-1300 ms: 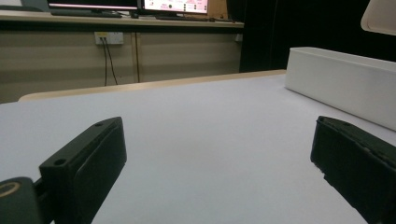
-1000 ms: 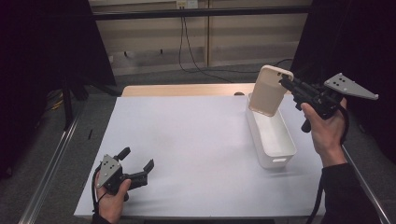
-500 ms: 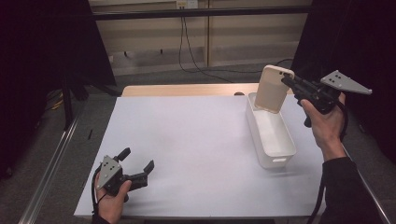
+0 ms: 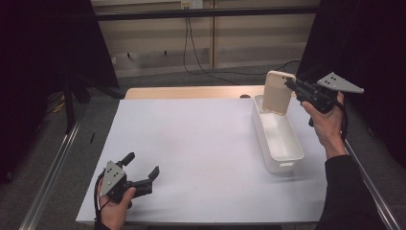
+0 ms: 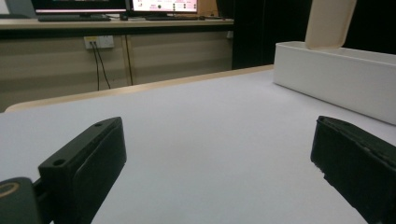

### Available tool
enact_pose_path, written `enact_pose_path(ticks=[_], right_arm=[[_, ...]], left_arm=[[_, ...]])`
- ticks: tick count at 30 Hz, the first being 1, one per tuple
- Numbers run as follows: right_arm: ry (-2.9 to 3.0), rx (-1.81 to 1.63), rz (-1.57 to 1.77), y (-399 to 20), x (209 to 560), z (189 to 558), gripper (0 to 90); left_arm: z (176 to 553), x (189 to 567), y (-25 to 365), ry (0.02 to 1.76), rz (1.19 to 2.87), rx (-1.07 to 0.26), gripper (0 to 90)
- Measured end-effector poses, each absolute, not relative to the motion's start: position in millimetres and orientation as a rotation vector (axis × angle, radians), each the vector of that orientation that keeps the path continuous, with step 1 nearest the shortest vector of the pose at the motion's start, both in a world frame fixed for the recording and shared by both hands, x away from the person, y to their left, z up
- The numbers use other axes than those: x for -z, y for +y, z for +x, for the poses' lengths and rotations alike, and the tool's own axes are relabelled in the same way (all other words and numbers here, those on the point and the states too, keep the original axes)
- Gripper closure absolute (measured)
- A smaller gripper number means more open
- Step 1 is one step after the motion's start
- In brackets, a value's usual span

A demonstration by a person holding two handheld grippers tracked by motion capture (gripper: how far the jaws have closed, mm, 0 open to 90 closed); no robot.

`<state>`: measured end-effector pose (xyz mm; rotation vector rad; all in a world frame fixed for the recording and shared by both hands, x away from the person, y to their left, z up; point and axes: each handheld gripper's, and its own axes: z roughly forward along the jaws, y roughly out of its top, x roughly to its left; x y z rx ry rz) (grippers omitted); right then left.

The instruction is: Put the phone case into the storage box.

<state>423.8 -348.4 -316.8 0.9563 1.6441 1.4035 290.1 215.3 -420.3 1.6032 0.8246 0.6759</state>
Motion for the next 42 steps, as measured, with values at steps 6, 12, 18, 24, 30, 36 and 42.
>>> enact_pose_path(ticks=[6,12,18,24,30,36,42], right_arm=[[1.614,-1.439,0.975,-348.5,323.7,434.3,81.6],[1.626,-1.437,1.001,-349.5,335.7,446.3,81.6],[1.601,-1.467,1.058,-353.8,345.6,457.5,81.6],[1.612,-1.461,1.059,-351.6,350.2,463.0,81.6],[1.624,-1.442,1.057,-350.5,358.7,466.7,81.6],[1.629,-1.418,1.071,-347.6,364.3,471.8,81.6],[1.636,-1.384,1.080,-347.8,372.0,476.9,81.6]], left_arm=[[292.8,423.9,215.7,0.851,1.602,-0.666,3.2],[294.0,426.8,214.7,0.855,1.609,-0.655,3.3],[291.8,424.2,214.1,0.864,1.599,-0.658,3.4],[293.6,425.3,214.7,0.874,1.595,-0.658,3.9],[294.5,425.3,214.8,0.864,1.599,-0.658,3.7],[298.2,427.5,217.4,0.886,1.592,-0.650,3.7],[298.7,427.3,217.7,0.882,1.597,-0.660,3.7]])
